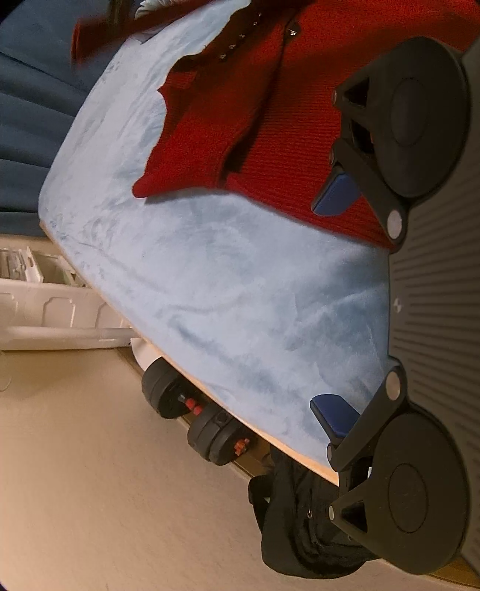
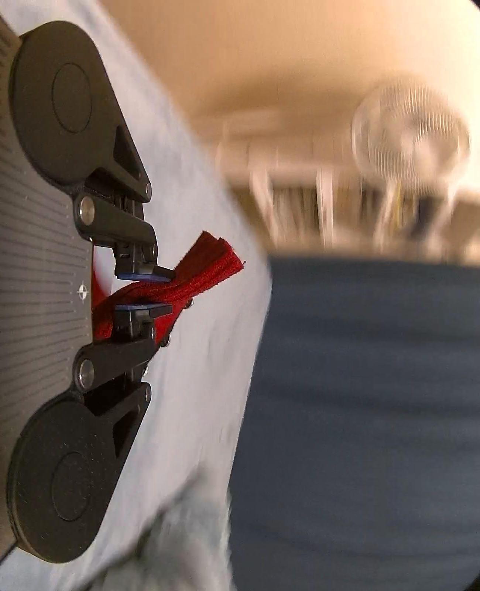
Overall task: Fold small clothes
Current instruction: 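Lift the sleeve with the right tool and lay it across the cardigan body, then open the right tool to release the sleeve onto the cardigan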
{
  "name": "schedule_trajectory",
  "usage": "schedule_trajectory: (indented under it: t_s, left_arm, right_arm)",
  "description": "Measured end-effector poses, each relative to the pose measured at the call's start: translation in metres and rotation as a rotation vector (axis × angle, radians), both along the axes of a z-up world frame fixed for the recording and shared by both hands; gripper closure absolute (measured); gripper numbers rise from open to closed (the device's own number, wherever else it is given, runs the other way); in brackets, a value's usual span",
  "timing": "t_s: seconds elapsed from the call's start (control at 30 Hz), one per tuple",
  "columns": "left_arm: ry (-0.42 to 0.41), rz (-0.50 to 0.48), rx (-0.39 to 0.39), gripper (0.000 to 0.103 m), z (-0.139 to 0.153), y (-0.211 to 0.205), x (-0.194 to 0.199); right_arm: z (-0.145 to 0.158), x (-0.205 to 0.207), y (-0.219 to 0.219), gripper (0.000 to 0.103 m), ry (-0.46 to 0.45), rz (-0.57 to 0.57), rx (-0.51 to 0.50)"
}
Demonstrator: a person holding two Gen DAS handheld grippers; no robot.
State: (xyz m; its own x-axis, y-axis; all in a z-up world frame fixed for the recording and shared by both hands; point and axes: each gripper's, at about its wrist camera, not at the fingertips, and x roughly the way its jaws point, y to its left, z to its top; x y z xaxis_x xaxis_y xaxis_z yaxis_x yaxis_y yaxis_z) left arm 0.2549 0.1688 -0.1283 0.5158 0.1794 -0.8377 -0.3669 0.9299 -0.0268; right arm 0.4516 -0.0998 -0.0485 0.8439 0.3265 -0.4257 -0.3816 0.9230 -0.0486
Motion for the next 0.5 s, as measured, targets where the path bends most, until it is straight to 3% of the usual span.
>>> schedule_trajectory:
  t_s: [0.07,0.17,0.37,0.5]
  left_arm:
    - [-0.005,-0.005,0.018,0.0,0.005,0.001,-0.004]
    - [-0.015,0.003,0.038,0.0,0.011,0.009,-0.009]
    - [-0.013,0.009,0.034,0.0,0.008,0.013,-0.01]
    - [-0.029,-0.033,0.027,0.0,0.012,-0.005,-0.013]
  right_arm:
    - [-0.032,-0.005,0.035,0.069,0.152,0.09,-0.029]
    - [-0.066,-0.026,0.042,0.061,0.276,0.136,-0.07]
    - [-0.067,-0.073,-0.051,0.052,0.366,-0.07,-0.041]
    - [-0.052,-0.139,-0.118,0.05,0.387,-0.2,-0.012]
